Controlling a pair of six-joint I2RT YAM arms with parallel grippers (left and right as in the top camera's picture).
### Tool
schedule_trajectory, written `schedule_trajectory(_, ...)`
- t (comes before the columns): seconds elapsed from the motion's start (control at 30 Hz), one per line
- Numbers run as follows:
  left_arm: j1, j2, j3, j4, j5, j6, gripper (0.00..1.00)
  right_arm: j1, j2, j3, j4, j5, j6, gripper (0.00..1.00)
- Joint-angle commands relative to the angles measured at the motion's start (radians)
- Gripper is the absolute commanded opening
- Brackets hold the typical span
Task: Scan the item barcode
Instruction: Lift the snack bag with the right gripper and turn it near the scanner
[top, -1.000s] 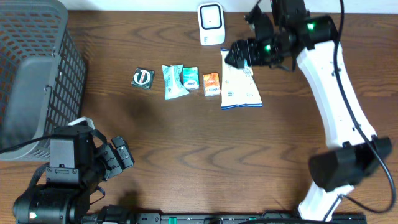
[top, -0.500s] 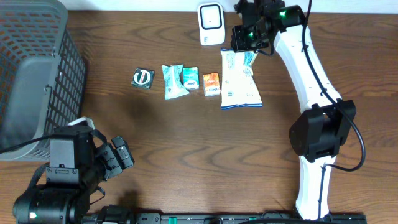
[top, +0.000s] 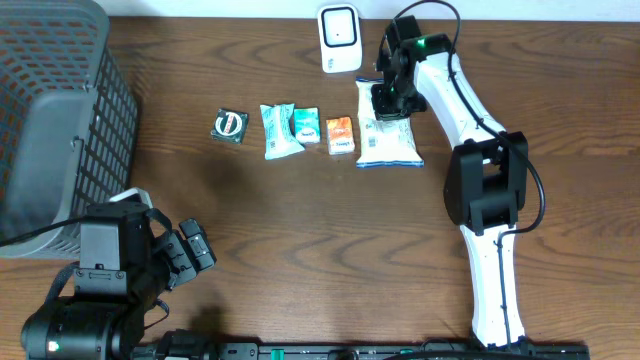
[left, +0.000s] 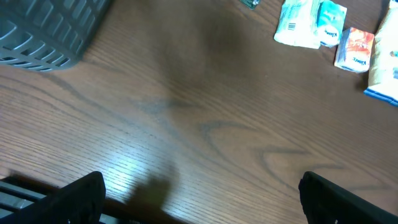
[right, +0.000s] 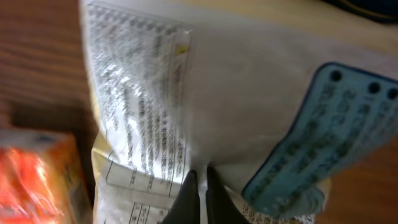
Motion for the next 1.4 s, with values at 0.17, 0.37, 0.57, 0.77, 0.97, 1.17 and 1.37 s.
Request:
schedule_trajectory(0.17,-0.002,0.000,0.000,-0.003,-0.006,-0.006,0.98,-0.004,-0.057,0.008,-0.131,0.106,0.026,0.01)
schedule_trajectory(0.37,-0.002,0.000,0.000,-0.003,-0.006,-0.006,0.98,-0.002,-0.188,0.008,-0.254,0.077,0.026,0.11)
schedule_trajectory(0.57,-0.002,0.000,0.000,-0.003,-0.006,-0.006,0.98,0.016,-0.215,-0.006,-0.393,0.072,0.026,0.14)
schedule_trajectory(0.77,-0.002,0.000,0.000,-0.003,-0.006,-0.006,0.98,0.048,-0.215,-0.158,-0.303,0.072,0.026,0.14)
schedule_trajectory(0.97,-0.002,0.000,0.000,-0.003,-0.006,-0.006,0.98,0.057,-0.215,-0.371,-0.110,0.081,0.093,0.01)
schedule_trajectory(1.17,-0.002,0.000,0.000,-0.003,-0.006,-0.006,0.98,0.045,-0.232,-0.398,-0.151,0.086,0.097,0.01)
schedule_trajectory(1.37,-0.002,0.000,0.000,-0.003,-0.006,-0.006,0.98,0.044,-0.336,-0.378,-0.170,0.088,0.097,0.03)
